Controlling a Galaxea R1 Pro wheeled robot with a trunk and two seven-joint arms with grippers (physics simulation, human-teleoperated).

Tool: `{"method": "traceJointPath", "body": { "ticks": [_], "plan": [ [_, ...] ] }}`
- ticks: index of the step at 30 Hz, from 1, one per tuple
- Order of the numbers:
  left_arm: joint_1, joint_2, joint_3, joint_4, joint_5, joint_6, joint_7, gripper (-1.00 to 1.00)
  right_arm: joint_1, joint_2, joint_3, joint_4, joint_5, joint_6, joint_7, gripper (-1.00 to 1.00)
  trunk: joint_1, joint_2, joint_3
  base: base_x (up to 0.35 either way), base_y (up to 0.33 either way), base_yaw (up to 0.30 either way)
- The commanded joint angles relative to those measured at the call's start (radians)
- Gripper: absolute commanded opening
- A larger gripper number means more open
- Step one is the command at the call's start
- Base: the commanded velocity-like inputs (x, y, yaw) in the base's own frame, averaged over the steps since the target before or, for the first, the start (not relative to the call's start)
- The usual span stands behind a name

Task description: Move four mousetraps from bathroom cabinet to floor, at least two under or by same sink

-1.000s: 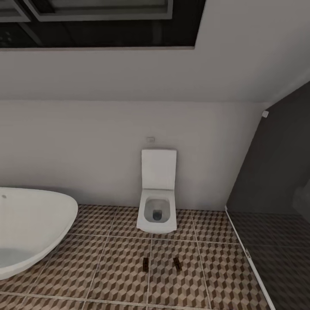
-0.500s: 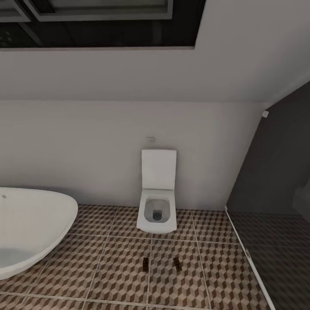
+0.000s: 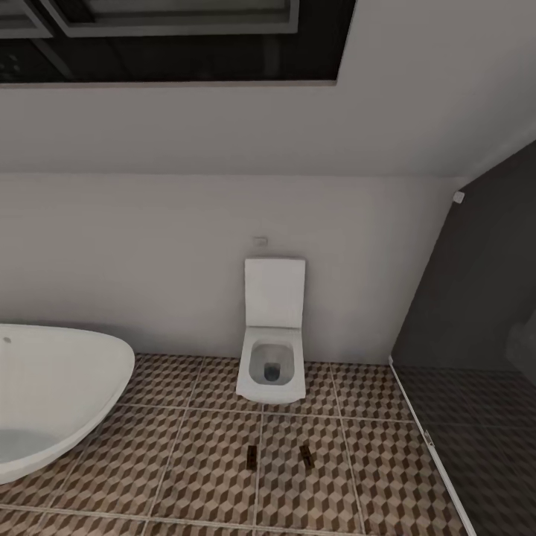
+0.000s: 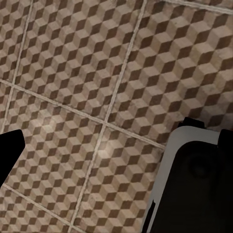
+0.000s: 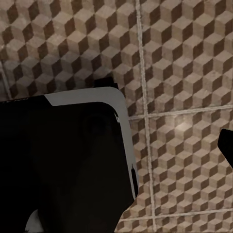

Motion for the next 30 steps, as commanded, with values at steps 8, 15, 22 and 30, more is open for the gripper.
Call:
{"method": "traceJointPath", "body": {
  "ticks": [8,15,22,30],
  "plan": [
    [-0.002,-0.001,-0.008,0.003,0.006,-0.005,0.000,1.00,-0.001,0.051,0.007,0.000,-0.010,-0.050,0.004,1.00,0.001,-0.002,-0.002,0.000,0.000,0.000],
    [-0.002,0.000,-0.008,0.003,0.006,-0.005,0.000,1.00,-0.001,0.081,0.007,0.000,-0.010,-0.082,0.004,1.00,0.001,-0.002,-0.002,0.000,0.000,0.000],
    [-0.002,0.000,-0.008,0.003,0.006,-0.005,0.000,1.00,-0.001,0.086,0.007,0.000,-0.009,-0.090,0.004,1.00,0.001,-0.002,-0.002,0.000,0.000,0.000],
    [-0.002,0.000,-0.008,0.003,0.006,-0.005,0.001,1.00,-0.001,0.086,0.007,0.000,-0.009,-0.092,0.004,1.00,0.001,-0.002,-0.002,0.000,0.000,0.000]
  ]
}}
